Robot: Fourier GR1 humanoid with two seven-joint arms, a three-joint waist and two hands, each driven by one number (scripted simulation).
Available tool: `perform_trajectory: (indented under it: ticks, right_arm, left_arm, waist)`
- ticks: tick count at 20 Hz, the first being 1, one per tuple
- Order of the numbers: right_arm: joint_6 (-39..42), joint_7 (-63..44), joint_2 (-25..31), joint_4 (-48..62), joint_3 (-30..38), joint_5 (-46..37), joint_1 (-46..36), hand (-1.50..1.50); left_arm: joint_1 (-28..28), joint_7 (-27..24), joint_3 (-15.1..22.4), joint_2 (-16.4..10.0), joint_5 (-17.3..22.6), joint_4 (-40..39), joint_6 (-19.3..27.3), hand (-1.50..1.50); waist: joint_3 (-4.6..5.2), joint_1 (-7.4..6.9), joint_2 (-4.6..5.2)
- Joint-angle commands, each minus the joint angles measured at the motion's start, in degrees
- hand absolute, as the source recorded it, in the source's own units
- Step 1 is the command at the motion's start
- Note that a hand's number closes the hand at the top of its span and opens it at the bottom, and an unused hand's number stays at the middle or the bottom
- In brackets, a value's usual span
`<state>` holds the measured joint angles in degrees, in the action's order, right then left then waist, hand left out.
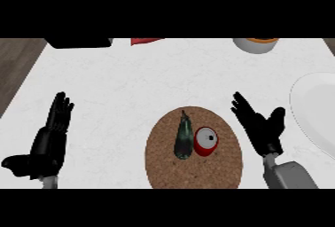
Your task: Pick the can from the placemat and place it in the plate
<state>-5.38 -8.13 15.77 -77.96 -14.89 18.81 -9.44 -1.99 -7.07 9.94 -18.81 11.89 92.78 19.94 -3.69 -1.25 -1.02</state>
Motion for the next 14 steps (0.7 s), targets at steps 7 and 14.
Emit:
perform_trajectory:
  ticks: [7,14]
  right_arm:
    - [-4.94,2.33,23.45,-5.01,5.00,-20.85,-7.42,1.50]
    - [-30.32,9.75,6.79,-22.69,12.17,-21.64,6.30,-1.50]
  left_arm:
    - [-4.06,10.30,4.13,1.06,2.72,-6.65,-3.04,0.00]
    - [-3.38,13.11,4.65,2.40,6.17,-9.98,-7.75,0.00]
  waist:
    - [6.13,5.40,0.98]
    - [3.73,3.32,0.63]
